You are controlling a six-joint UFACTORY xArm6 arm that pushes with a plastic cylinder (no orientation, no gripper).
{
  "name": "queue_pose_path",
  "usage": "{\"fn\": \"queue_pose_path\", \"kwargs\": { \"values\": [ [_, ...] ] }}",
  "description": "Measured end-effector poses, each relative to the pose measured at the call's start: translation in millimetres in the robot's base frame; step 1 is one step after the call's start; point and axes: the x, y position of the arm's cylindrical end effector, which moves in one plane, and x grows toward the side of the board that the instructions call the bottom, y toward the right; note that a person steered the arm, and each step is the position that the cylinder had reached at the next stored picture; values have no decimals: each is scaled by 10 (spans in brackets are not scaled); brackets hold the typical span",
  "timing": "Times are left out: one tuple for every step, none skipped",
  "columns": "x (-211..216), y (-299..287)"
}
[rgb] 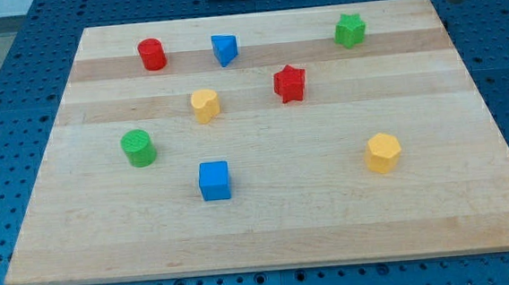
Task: Point at the green star
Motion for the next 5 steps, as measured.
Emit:
{"fn": "queue_pose_path", "kwargs": {
  "values": [
    [-4, 3],
    [-93, 46],
    [-90, 43],
    [-85, 22],
    [-85, 22]
  ]
}}
